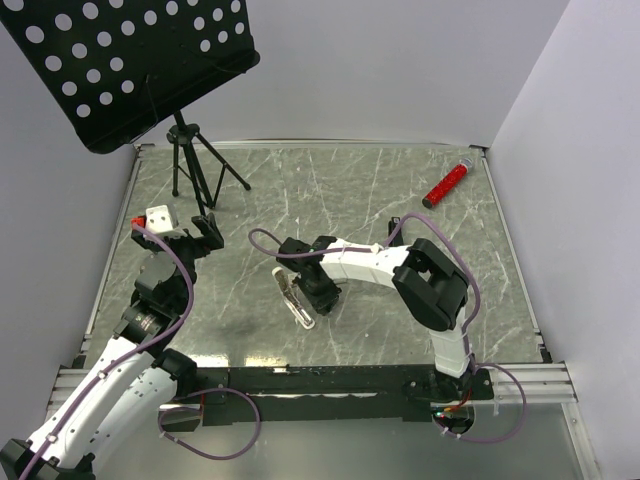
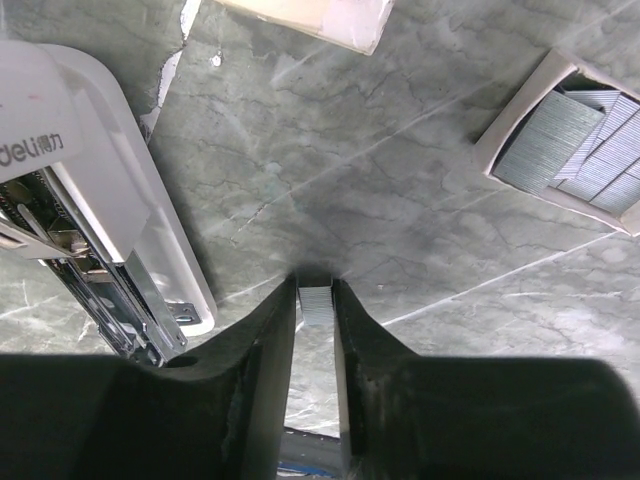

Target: Load the staples into the stapler

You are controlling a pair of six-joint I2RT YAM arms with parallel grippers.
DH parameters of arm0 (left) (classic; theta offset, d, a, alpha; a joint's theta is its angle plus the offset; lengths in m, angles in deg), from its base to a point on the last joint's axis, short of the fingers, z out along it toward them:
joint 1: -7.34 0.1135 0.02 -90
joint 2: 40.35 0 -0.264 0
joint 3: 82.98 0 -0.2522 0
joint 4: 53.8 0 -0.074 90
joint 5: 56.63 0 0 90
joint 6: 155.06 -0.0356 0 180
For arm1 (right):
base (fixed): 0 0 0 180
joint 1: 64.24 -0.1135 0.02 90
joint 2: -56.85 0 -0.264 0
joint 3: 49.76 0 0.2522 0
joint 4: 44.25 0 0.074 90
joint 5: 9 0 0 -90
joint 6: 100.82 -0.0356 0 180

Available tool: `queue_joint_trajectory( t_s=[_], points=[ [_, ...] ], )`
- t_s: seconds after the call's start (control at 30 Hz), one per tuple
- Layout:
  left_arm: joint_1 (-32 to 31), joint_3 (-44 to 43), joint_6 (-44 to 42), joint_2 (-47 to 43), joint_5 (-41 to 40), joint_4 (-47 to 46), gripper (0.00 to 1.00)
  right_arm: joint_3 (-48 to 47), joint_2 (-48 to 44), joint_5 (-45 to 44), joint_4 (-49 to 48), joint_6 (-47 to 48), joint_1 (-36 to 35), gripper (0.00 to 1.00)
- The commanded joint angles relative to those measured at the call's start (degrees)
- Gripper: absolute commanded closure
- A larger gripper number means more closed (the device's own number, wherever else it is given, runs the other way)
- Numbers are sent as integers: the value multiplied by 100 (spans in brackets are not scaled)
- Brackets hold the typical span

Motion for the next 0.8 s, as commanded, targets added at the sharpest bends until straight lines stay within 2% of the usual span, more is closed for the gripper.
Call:
queue_joint_trajectory(
  t_s=[0.0,0.43,0.77],
  points=[
    [24,15,4,3,-19,-168,3,-9,-64,-185,49,74,-33,74],
    [15,6,12,-6,-46,-150,3,-273,-908,-475,-30,-32,-42,78],
    [15,-3,21,-49,-72,-150,3,-387,-1330,-299,-724,-128,-226,78]
  ],
)
